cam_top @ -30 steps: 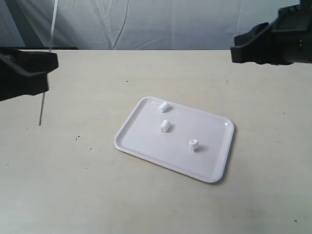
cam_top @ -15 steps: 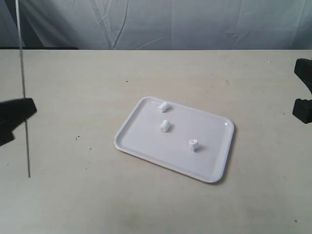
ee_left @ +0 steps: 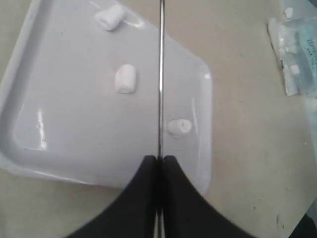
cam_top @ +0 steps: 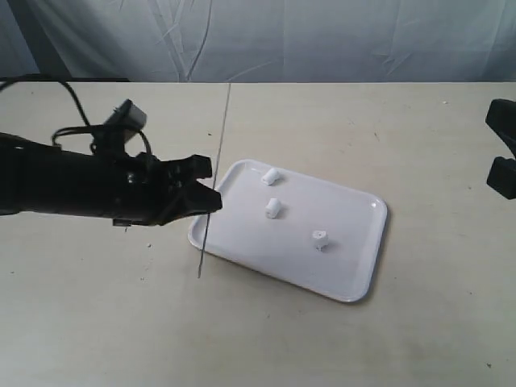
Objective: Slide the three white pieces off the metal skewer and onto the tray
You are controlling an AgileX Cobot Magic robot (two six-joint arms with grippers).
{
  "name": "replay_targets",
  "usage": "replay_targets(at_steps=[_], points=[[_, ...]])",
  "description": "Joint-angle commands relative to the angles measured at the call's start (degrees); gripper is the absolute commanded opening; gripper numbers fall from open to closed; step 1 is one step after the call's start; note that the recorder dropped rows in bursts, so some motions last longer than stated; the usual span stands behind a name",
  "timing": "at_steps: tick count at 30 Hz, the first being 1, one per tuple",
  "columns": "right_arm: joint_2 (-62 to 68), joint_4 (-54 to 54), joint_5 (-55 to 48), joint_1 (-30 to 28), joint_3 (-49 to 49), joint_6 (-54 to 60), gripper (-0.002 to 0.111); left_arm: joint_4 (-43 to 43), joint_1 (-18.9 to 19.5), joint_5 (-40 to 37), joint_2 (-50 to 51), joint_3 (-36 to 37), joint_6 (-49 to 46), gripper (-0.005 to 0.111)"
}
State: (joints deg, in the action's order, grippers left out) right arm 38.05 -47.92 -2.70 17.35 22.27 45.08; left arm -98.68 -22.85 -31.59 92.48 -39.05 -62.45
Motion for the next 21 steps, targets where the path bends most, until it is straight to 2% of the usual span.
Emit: replay_targets(at_steps=[1,10,18,21], points=[[-0.4,-0.1,-0.5,0.0,-0.3,-0.1,0.026,-1.3,-0.1,-1.1,10.0,-4.3,-2.4,0.0],[-0.4,-0.7,-2.4,0.0,-0.3,-0.1,0.026,-1.3,-0.1,4.4,17.9,-12.3,-4.4,0.0],[-0.4,-0.8,-2.9,0.0,-0.3,-0.1,0.026,-1.3,-0.1,1.5,21.8,-14.7,-1.3,0.023],[-0.4,-0.8,-2.9,0.0,-0.3,-0.1,0.026,1.4,-0.1,1.5,22.2,-14.7,2.4,0.026]])
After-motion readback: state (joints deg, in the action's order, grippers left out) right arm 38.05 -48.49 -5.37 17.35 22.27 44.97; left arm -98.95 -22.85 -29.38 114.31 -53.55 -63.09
